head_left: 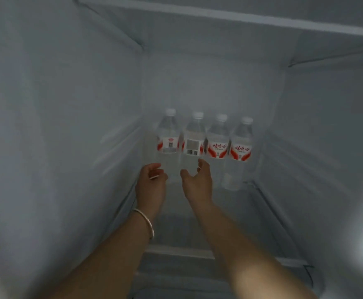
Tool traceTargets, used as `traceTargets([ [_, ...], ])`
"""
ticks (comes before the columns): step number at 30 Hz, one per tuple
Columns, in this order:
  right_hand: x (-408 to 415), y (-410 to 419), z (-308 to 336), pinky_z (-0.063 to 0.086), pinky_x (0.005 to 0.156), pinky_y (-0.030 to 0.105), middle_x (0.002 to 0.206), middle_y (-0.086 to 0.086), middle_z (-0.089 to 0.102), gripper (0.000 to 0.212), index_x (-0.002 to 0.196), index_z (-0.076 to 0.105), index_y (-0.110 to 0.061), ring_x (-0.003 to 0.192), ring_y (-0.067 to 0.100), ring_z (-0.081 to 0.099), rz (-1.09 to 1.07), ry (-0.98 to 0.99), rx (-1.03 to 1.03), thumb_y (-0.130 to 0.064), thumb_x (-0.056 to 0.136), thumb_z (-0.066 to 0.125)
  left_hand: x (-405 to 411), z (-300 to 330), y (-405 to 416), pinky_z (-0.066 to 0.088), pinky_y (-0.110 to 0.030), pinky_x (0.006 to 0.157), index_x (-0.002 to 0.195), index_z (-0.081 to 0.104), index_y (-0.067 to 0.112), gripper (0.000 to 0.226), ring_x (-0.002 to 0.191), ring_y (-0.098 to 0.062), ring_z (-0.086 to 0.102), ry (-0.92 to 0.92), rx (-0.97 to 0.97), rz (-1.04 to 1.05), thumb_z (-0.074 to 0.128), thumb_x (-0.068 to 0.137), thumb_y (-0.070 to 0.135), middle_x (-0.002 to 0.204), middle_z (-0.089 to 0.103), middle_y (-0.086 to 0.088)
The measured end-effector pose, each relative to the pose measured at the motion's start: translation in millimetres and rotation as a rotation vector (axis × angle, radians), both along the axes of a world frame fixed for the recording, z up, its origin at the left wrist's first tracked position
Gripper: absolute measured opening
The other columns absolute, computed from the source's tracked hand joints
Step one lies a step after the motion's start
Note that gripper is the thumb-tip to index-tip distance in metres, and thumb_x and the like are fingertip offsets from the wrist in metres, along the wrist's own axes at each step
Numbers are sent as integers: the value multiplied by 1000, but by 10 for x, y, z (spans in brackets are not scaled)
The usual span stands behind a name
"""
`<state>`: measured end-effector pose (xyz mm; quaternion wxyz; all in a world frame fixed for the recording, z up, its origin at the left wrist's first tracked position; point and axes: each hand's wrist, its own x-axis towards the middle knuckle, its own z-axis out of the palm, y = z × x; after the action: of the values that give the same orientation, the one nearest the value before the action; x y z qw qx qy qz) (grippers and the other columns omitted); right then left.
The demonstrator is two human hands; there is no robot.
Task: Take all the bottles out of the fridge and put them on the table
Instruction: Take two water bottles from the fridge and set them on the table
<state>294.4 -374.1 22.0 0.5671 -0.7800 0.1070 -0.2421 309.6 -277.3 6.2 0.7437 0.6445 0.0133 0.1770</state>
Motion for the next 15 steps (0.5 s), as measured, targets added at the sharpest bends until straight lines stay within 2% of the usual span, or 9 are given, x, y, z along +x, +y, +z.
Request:
traceTargets([
  [3,177,-12,1,31,96,21,147,4,38,69,145,25,-16,131,20,42,-37,-31,-17,-19,86,60,184,34,-47,41,-27,85,115,54,15,36,101,-16,54,-21,74,68,61,82,3,113,55,-3],
  [6,309,1,-36,37,105,31,146,6,37,74,145,23,-15,132,22,40,-70,-56,-79,-17,82,62,347,70,-54,37,-25,94,128,48,13,50,113,-14,46,-57,157,74,66,82,10,123,42,-1],
  [9,414,28,-48,39,107,41,148,8,32,80,147,19,-15,134,25,37,-92,-64,-99,-14,80,63,486,107,-53,35,-27,101,137,41,10,59,125,-20,43,-41,185,35,67,84,20,137,39,-6],
  [13,557,83,-116,39,107,42,147,8,37,82,147,20,-17,132,27,38,-178,-73,-114,-14,78,66,638,53,-65,34,-37,110,140,37,11,64,131,-22,41,-26,191,-38,64,86,31,144,39,-9],
  [15,621,102,-103,39,104,41,143,8,42,81,146,23,-17,128,29,38,-230,-68,-121,-14,78,67,717,62,-67,35,-33,106,131,42,19,51,125,-17,43,-48,161,-81,64,87,26,137,45,-3],
])
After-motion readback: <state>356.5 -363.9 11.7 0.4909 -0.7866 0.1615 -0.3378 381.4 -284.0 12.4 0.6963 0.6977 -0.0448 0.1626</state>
